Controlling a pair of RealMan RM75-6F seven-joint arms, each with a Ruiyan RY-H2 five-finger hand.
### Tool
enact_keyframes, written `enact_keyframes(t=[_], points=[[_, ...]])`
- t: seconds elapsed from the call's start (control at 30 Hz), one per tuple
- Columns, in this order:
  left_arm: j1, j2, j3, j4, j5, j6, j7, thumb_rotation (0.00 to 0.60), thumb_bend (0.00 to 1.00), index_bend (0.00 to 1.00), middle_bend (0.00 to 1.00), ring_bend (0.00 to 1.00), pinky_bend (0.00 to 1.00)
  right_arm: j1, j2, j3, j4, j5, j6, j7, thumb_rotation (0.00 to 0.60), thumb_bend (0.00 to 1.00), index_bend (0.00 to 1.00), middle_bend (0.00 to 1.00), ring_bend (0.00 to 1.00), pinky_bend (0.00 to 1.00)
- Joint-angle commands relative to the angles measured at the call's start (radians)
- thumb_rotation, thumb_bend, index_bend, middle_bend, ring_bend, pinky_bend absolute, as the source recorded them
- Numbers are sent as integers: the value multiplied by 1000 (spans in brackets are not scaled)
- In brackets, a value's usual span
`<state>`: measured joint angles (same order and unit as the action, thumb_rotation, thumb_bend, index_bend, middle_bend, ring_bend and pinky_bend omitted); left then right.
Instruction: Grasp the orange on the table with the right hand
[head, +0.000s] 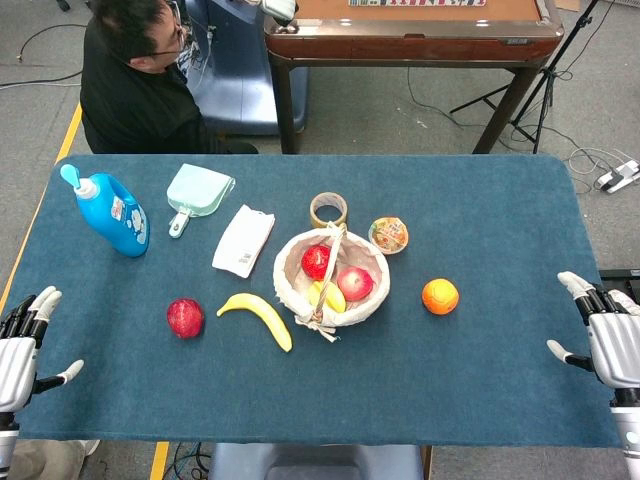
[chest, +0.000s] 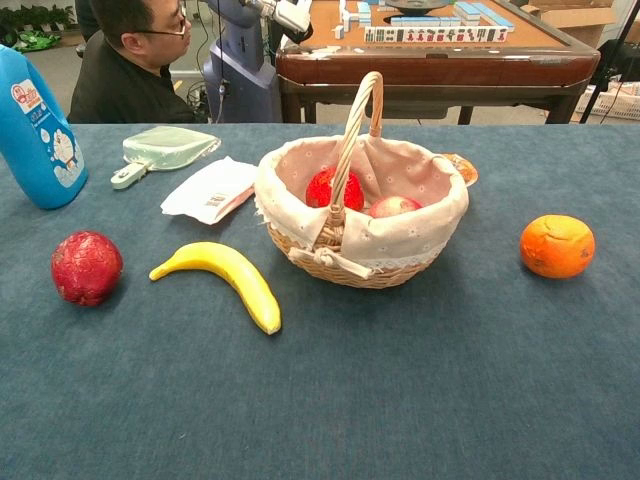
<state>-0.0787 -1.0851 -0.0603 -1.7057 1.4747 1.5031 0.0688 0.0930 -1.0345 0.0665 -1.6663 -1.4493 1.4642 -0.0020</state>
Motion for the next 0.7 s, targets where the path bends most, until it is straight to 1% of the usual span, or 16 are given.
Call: enact_keyframes(t=[0.03, 0.3, 0.43, 0.53, 0.7], points=[[0, -1, 0, 0, 0, -1, 1, 600, 170, 42, 0, 0, 83, 0, 0, 0, 0, -2, 0, -2, 600, 101, 133, 182, 170, 412], [0, -1, 0, 0, -1, 0, 1, 600, 171, 43, 0, 0, 83, 4, 0, 2, -5, -15, -5, -9, 600, 101, 133, 182, 170, 412], [-1, -2, 1, 2, -1, -1, 1, 600, 171, 42, 0, 0, 82, 24, -3, 8, -18, -19, -29, -32, 600, 101, 133, 182, 169, 412], [-2, -3, 1, 3, 0, -2, 0, 600, 171, 43, 0, 0, 83, 58, -4, 12, -39, -18, -83, -66, 600, 101, 133, 182, 170, 412], [1, -2, 2, 4, -1, 2, -2, 600, 171, 42, 0, 0, 83, 148, -18, 35, -66, 37, -228, -127, 600, 101, 133, 181, 170, 413]])
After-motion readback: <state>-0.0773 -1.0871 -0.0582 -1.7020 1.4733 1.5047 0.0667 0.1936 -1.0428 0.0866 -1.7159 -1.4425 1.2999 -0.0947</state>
